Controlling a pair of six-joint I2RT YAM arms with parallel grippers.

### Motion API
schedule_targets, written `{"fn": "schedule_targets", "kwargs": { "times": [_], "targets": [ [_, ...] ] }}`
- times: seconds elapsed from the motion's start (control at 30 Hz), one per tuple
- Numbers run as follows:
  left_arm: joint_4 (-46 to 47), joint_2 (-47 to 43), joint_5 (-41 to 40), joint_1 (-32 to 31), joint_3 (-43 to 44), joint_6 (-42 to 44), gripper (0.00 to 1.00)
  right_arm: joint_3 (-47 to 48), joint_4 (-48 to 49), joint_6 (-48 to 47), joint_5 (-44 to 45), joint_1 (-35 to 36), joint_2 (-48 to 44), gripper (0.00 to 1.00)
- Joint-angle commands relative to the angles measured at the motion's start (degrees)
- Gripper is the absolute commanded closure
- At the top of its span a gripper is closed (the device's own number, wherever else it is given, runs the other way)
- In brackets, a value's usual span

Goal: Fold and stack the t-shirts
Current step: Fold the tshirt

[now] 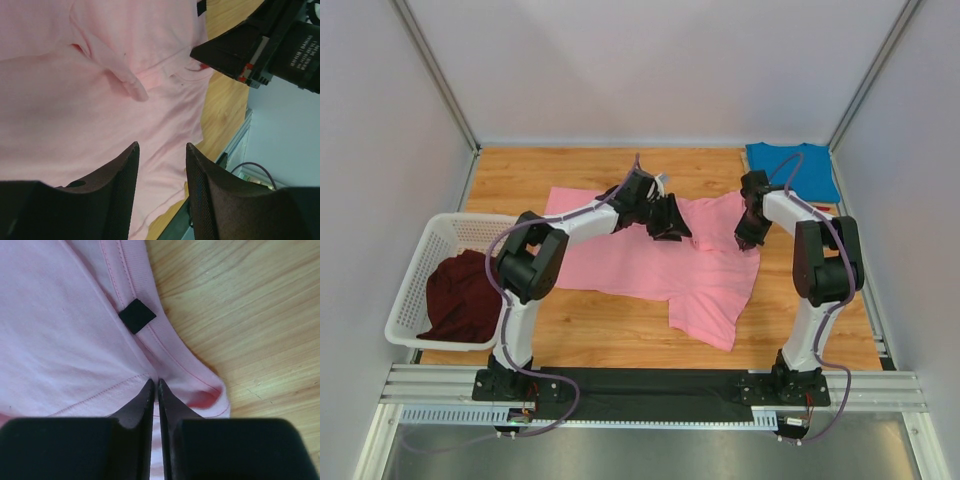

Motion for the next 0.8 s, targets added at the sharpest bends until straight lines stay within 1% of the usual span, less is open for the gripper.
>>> {"fn": "schedule_targets", "kwargs": {
  "times": [0.0,0.13,0.4,0.5,0.77],
  "targets": [
    [3.4,2.74,0.09,-0.61,2.81,-3.74,0.5,-0.56,2.18,1.41,1.17,-0.26,-2.89,0.93],
    [3.75,4.41,-1.31,-1.23,3.51,-6.55,0.49,-1.43,2.44,1.06,1.26,-0.35,-3.6,1.0],
    [3.4,9.07,-2.81,-1.76,7.29,-9.72,0.48,-2.93,4.11,0.35,-0.76,-0.26,-4.83,1.0],
    [4.45,9.16,-3.77,-2.11,7.38,-10.42,0.48,-2.66,3.84,-0.35,-0.94,-0.35,-5.97,1.0],
    [1.99,10.92,-4.83,-2.55,9.93,-10.16,0.48,-2.14,3.76,-0.44,-1.99,-0.26,-6.77,1.0]
  ]
}}
